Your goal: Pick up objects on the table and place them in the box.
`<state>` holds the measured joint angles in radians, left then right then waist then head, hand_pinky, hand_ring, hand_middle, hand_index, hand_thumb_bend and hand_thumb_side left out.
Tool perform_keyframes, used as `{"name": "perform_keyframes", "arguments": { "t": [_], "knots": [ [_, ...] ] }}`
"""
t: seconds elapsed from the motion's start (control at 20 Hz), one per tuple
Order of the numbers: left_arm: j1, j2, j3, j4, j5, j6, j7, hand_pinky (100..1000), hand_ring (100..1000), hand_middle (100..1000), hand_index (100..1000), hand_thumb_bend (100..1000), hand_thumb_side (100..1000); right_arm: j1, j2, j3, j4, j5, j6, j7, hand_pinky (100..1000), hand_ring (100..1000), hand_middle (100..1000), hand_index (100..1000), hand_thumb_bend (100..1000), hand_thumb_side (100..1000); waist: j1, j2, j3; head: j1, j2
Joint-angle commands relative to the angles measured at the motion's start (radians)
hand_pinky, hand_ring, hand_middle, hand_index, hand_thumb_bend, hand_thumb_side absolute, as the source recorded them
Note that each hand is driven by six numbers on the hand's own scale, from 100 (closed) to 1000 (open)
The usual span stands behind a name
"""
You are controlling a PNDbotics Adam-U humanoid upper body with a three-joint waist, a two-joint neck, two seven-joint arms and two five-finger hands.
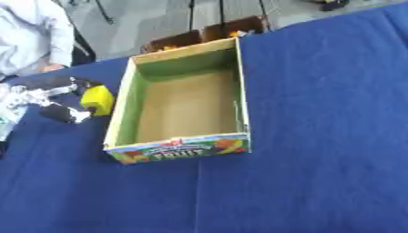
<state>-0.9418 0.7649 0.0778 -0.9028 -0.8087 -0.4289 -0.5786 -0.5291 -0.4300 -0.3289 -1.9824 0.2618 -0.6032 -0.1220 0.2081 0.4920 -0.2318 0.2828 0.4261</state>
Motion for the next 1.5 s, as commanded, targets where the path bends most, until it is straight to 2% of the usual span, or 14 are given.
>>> {"name": "perform_keyframes", "arguments": {
  "t": [0.05,0.15,0.3,0.45,0.65,0.95,1.25,1.5],
  "knots": [
    [-0.011,0.033,0.002,-0.009,0.002,0.006,-0.016,780,896,817,969,100,471,-0.010,-0.031,-0.011,-0.018,0.003,0.003,-0.010,681,800,549,783,442,754,0.011,-0.001,-0.001,0.006,-0.011],
    [-0.011,0.029,0.001,-0.007,0.007,0.006,-0.024,779,890,808,970,100,470,-0.010,-0.032,-0.011,-0.018,0.004,0.003,-0.013,682,800,548,782,442,754,0.012,0.001,-0.002,0.008,-0.011],
    [-0.011,0.024,-0.003,0.001,0.017,0.006,-0.049,794,914,865,1000,100,471,-0.010,-0.033,-0.014,-0.018,0.007,0.006,-0.017,682,801,544,777,443,753,0.014,0.003,-0.005,0.011,-0.013],
    [-0.014,0.021,-0.007,0.010,0.027,0.007,-0.090,799,919,871,1000,100,479,-0.010,-0.035,-0.014,-0.018,0.008,0.010,-0.022,681,802,539,773,444,751,0.017,0.006,-0.004,0.013,-0.018],
    [-0.020,0.024,-0.004,0.001,0.030,0.014,-0.135,802,916,857,953,100,477,-0.006,-0.036,-0.017,-0.018,0.011,0.017,-0.031,681,802,535,770,445,750,0.018,0.009,0.000,0.014,-0.018],
    [-0.017,0.028,-0.003,-0.017,0.045,0.011,-0.164,793,834,756,810,100,471,0.000,-0.033,-0.021,-0.018,0.016,0.031,-0.049,680,803,531,767,449,745,0.018,0.004,0.005,0.010,-0.007],
    [-0.014,0.029,-0.008,-0.017,0.061,0.017,-0.219,806,842,764,817,102,486,0.001,-0.031,-0.020,-0.018,0.021,0.037,-0.058,679,801,527,764,450,742,0.018,0.001,0.005,0.015,-0.009],
    [-0.019,0.029,-0.003,-0.031,0.094,0.017,-0.217,786,803,715,742,113,492,0.003,-0.028,-0.020,-0.018,0.022,0.040,-0.059,680,803,526,764,451,741,0.018,0.000,0.007,0.020,-0.007]
  ]
}}
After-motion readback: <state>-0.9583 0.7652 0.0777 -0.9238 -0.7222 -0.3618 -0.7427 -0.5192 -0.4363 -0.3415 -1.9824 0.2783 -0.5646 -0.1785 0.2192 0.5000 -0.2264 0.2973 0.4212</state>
